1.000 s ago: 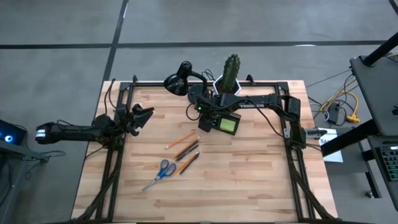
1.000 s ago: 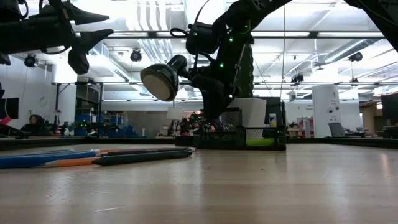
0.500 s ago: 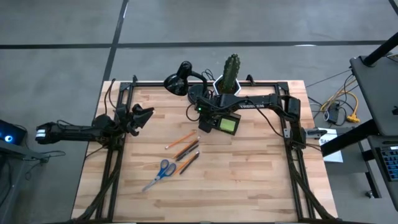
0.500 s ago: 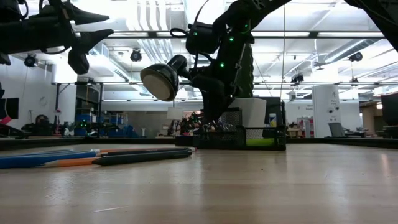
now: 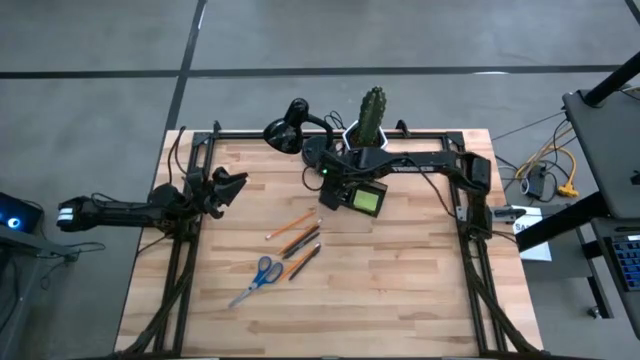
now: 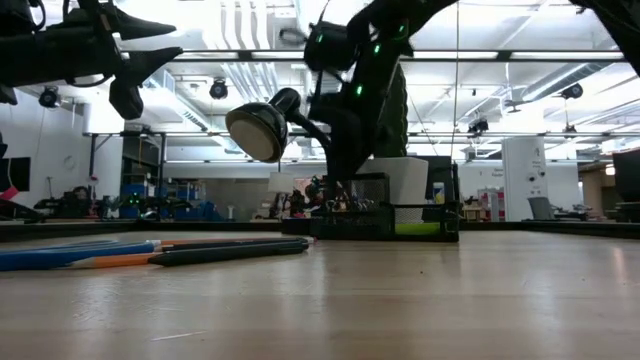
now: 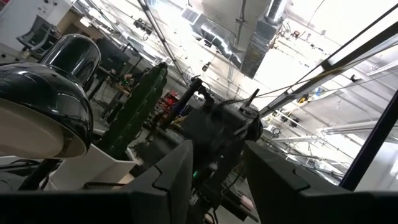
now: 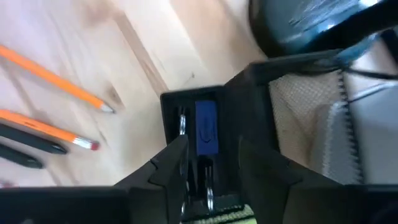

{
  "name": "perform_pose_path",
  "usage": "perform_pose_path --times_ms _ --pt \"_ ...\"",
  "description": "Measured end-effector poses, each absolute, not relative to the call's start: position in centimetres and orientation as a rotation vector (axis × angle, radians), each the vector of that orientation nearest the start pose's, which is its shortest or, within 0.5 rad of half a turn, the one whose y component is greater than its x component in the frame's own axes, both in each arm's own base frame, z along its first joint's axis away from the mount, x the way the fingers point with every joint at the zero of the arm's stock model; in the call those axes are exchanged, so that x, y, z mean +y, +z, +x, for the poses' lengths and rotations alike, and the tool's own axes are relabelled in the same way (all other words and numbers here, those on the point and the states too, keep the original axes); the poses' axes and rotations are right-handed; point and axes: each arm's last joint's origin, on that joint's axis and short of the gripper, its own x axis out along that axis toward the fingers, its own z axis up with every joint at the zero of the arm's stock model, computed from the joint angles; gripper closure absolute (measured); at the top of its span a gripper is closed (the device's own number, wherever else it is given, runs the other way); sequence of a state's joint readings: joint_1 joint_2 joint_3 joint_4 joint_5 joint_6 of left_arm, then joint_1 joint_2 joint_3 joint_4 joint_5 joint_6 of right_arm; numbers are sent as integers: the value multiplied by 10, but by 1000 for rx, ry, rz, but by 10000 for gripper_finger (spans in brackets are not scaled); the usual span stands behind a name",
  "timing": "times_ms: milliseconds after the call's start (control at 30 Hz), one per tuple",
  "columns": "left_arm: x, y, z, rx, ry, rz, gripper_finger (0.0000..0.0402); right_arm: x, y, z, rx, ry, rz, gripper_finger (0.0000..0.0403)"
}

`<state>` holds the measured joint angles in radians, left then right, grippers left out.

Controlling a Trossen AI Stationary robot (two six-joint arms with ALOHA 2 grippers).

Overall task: Pick and place office supplies into organizer
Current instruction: Put the blue scissors into the black desk organizer

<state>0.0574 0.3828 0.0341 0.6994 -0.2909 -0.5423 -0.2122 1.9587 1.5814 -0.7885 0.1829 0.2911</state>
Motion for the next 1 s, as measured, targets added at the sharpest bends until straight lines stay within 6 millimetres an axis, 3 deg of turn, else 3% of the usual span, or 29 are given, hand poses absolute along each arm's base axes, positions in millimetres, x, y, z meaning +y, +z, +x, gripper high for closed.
perform_pose_path --times_ms 333,633,867,1000 --pt "15 207 115 -434 242 -572 274 -60 317 368 817 -430 241 299" --pt "15 209 114 -460 221 -650 274 -31 399 337 408 -295 184 313" --pt "15 210 113 -467 219 -651 274 -12 434 283 296 -145 149 329" --pt "15 210 113 -466 222 -640 274 -8 430 245 248 -127 129 340"
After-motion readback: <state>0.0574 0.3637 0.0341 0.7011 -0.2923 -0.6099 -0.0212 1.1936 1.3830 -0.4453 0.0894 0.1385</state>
